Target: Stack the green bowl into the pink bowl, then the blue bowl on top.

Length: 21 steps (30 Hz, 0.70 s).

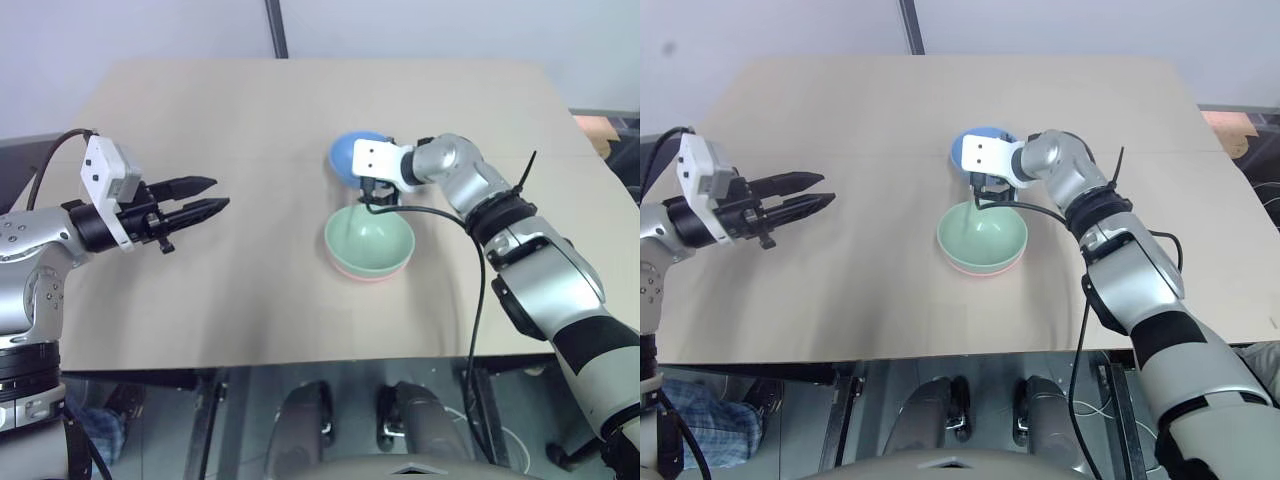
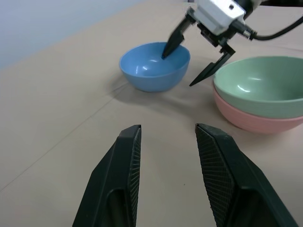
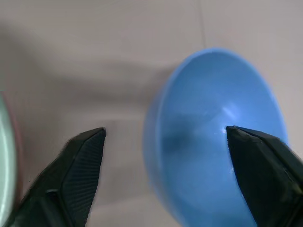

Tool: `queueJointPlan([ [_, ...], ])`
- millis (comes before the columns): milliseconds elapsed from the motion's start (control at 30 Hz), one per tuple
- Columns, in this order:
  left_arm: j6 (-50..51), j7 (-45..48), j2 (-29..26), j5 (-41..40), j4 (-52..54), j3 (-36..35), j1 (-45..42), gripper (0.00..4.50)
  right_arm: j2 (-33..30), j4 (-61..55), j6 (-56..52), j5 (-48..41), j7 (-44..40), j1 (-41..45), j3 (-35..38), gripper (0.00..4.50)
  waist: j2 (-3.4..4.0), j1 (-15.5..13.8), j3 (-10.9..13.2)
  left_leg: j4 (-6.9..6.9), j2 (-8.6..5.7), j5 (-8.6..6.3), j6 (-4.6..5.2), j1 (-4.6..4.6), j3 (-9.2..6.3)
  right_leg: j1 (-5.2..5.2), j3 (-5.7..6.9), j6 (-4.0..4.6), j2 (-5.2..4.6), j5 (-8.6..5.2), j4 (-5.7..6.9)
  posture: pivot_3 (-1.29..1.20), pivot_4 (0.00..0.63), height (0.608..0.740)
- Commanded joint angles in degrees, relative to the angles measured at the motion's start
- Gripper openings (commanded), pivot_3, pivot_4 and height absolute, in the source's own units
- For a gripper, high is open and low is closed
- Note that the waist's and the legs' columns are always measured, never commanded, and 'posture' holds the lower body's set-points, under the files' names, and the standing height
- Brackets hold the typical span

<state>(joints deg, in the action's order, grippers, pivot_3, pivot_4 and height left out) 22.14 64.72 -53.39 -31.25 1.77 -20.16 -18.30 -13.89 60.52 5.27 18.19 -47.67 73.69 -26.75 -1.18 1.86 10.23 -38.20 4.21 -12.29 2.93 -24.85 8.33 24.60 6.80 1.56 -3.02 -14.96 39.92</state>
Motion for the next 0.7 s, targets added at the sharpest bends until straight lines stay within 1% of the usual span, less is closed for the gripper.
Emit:
queueJointPlan([
  [33,-0.41,0.04,-1.46,-0.90,1.99,-2.21,-0.24,1.94,0.49,0.95,1.61,0.98,1.37,3.31,1.16,2.27,0.00,0.26,0.00,0.00,0.00,0.00,0.00,0.00,0.00,0.00,0.00,0.00,0.00,0.00,0.00,0.00,0.150,0.740],
  [67,-0.40,0.09,-1.48,-0.99,1.90,-2.17,-0.39,1.94,0.63,1.24,1.71,1.06,1.43,3.40,1.27,2.06,0.00,0.34,0.00,0.01,0.00,0.00,0.00,0.00,0.00,0.00,0.00,0.00,0.00,0.00,0.00,0.00,0.150,0.740],
  [100,-0.32,0.05,-1.48,-1.10,1.79,-2.12,-0.60,1.94,0.73,1.39,1.80,1.13,1.41,3.43,1.38,1.60,0.00,0.40,0.00,0.01,0.01,0.00,0.00,0.01,0.00,0.00,0.00,0.00,0.00,0.00,0.01,0.00,0.150,0.740],
  [167,-0.61,0.34,-1.69,-0.95,1.62,-1.78,-0.75,1.94,0.82,1.60,2.07,1.30,1.30,3.40,1.55,0.98,0.00,0.50,0.00,0.02,0.01,0.00,-0.01,0.01,0.00,0.01,0.00,0.00,0.00,0.00,0.01,0.00,0.150,0.740],
  [200,-0.68,0.37,-1.73,-0.92,1.58,-1.69,-0.80,1.94,0.86,1.71,2.19,1.35,1.34,3.41,1.66,0.43,0.00,0.50,0.00,0.02,0.01,0.00,-0.01,0.01,0.00,0.01,0.00,0.00,0.01,0.00,0.01,0.00,0.150,0.740],
  [233,-0.69,0.39,-1.75,-0.95,1.55,-1.64,-0.84,1.94,0.88,1.82,2.28,1.40,1.41,3.42,1.76,0.04,0.02,0.50,0.01,0.02,0.01,0.00,-0.01,0.01,0.00,0.01,0.00,0.00,0.00,0.00,0.01,0.00,0.150,0.740],
  [533,-0.99,0.85,-1.85,-0.70,0.96,-1.03,-1.70,1.94,0.73,1.04,2.83,1.01,2.64,4.13,3.22,0.04,0.02,0.49,0.01,0.04,0.00,0.00,-0.01,0.01,0.01,0.02,-0.02,0.00,0.00,0.00,0.00,0.00,0.150,0.740],
  [633,-0.99,1.28,-1.69,-0.84,0.85,-0.74,-2.11,1.94,-0.39,-3.29,1.69,-0.93,-0.03,4.58,5.11,0.04,0.02,0.49,0.01,0.04,0.00,0.00,-0.01,0.01,0.01,0.02,-0.02,0.00,0.00,0.00,0.00,0.00,0.150,0.740],
  [700,-0.98,1.76,-1.62,-0.96,0.63,-0.63,-2.42,1.94,-1.79,-11.02,-1.02,-3.42,-5.04,3.25,6.60,0.04,0.03,0.47,0.02,0.05,0.00,0.00,-0.01,0.00,0.01,0.03,-0.02,0.00,0.00,0.00,0.00,0.00,0.150,0.740],
])
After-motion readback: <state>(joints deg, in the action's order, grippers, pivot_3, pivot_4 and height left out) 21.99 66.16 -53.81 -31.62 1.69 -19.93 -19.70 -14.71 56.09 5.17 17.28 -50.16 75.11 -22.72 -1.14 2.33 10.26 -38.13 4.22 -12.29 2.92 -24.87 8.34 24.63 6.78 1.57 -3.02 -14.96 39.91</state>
